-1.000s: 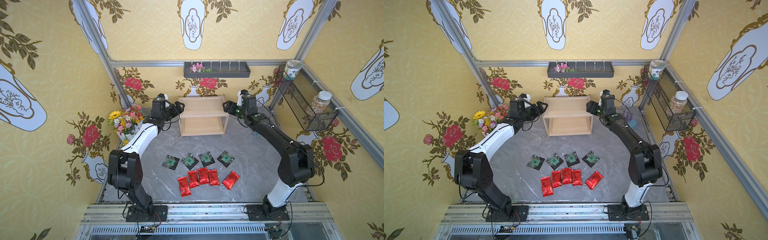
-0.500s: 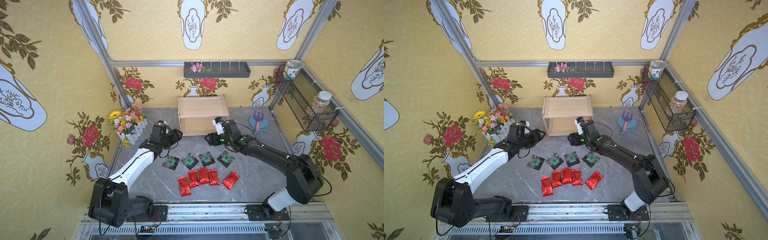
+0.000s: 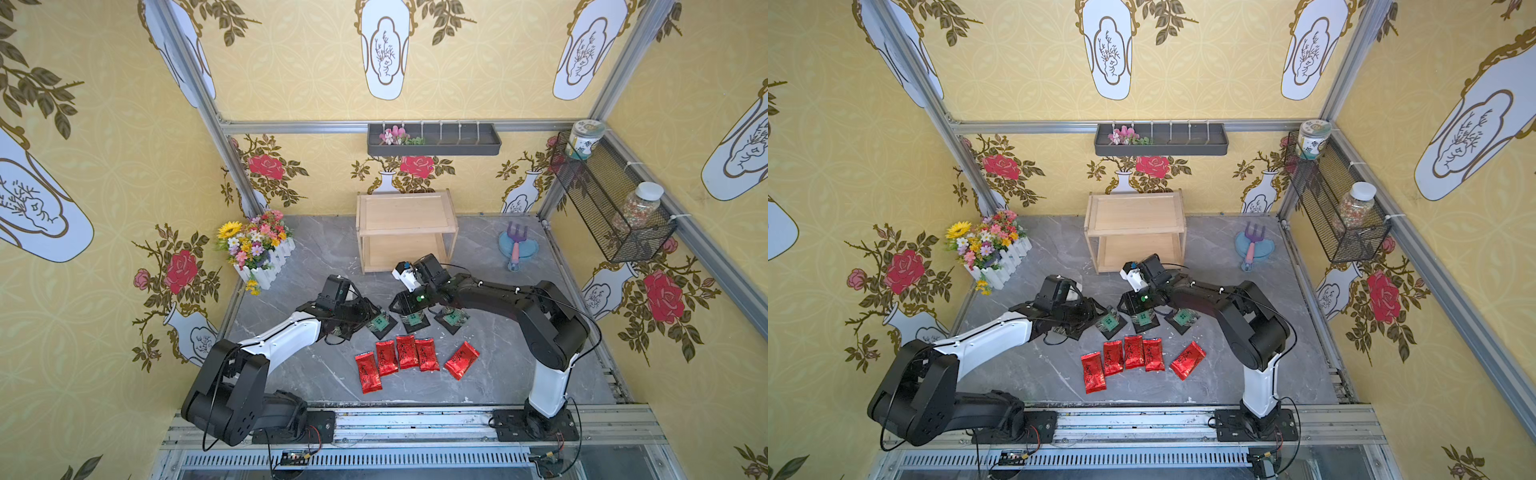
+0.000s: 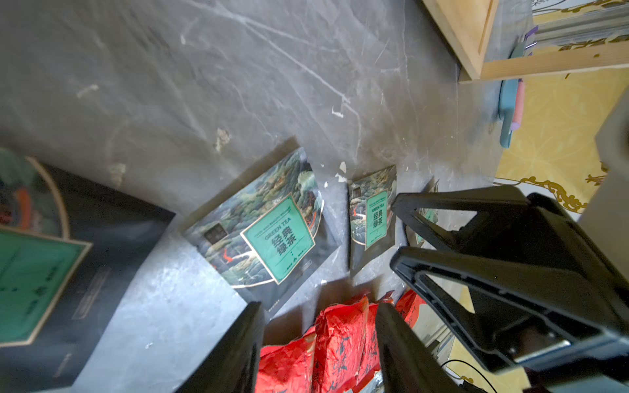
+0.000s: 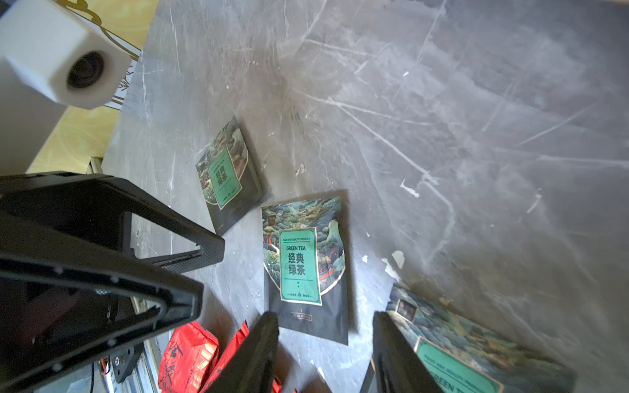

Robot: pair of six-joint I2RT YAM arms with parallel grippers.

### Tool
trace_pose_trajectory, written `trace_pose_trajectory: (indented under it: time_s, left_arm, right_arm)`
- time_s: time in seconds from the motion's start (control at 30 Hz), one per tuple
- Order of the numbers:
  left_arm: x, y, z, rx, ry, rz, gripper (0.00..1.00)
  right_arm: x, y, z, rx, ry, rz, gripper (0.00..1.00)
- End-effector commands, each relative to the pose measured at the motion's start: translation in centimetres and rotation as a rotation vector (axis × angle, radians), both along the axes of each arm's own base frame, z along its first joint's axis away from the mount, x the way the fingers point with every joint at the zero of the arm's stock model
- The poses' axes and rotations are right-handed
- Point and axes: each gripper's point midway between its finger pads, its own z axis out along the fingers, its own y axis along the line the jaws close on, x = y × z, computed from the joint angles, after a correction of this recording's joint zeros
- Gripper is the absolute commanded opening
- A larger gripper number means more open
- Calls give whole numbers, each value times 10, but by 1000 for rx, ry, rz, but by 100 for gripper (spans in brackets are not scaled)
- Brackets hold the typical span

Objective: Place the tea bags on the shelf by color
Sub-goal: Pick up the tea bag from the center of the board.

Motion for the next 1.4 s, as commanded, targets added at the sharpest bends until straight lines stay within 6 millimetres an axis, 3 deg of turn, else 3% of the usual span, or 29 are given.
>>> trace_pose_trajectory:
  time_s: [0.0,0.57,0.63,0.97,1.37]
  left_arm:
    - [-2,-3,-8,-17,21,-5,58]
    - [0,-3,-37,8,51,-15,59]
    - [1,-3,-38,13,51,-17,59]
    - [8,-6,-41,14,45,-21,59]
    - [10,-8,-46,9,54,-21,59]
  right_arm:
    - [-2,5,-3,15,23,22,47]
    - [-2,15,-26,81,192,-1,39]
    - [-1,14,-28,90,220,-12,35]
    - [0,13,-27,176,352,-21,31]
    - [1,14,-22,229,392,-17,24]
